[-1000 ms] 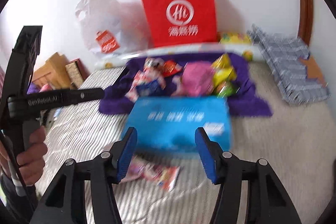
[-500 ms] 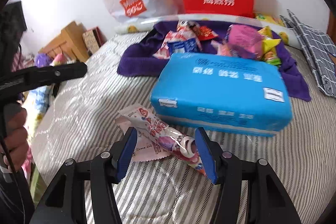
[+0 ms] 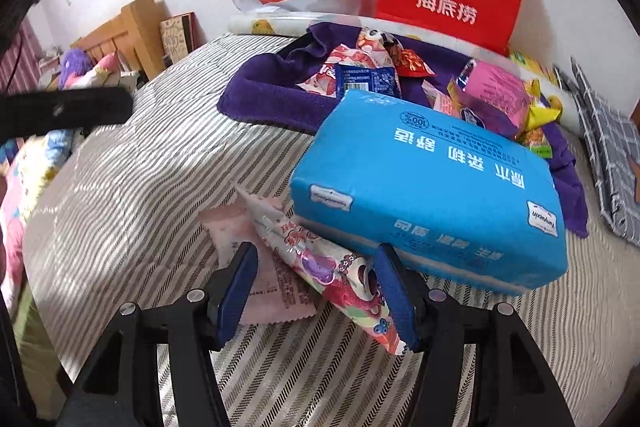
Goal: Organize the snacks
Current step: 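Grasp the stick-shaped candy packet with the right tool and lift it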
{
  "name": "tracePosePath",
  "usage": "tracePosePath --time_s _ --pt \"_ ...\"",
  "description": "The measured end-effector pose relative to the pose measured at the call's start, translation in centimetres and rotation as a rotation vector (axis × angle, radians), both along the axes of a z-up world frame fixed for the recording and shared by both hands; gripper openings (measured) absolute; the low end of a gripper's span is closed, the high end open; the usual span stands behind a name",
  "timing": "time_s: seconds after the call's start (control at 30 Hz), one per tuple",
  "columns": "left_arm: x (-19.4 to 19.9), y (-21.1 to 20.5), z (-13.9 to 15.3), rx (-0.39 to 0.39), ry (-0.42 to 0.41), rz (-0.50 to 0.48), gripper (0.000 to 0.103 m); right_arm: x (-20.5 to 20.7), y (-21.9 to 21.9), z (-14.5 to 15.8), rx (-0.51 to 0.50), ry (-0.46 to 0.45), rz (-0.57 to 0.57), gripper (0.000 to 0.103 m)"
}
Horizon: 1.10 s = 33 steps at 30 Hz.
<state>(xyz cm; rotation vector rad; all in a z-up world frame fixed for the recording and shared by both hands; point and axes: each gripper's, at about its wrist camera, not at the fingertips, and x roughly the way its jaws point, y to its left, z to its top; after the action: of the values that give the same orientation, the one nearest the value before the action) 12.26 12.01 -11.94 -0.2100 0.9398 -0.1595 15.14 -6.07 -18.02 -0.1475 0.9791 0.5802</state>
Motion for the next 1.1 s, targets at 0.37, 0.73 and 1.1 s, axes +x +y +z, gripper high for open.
tracePosePath --time_s 0.37,0.73,1.1 --pt "-1.4 0.5 1.2 0.006 -0.023 0.008 0.069 -1.6 -1.4 0.8 0.001 0.021 -0.058 0.023" --pt "-1.2 -0.9 0.0 -0.046 0.005 -0.009 0.069 -6.1 -8.6 1.6 -0.007 0.032 -0.223 0.023" --pt "-0.5 -4.2 -4.0 -0.032 0.106 -0.037 0.069 -5.0 -14.1 -0.6 0.029 0.040 -0.432 0.025"
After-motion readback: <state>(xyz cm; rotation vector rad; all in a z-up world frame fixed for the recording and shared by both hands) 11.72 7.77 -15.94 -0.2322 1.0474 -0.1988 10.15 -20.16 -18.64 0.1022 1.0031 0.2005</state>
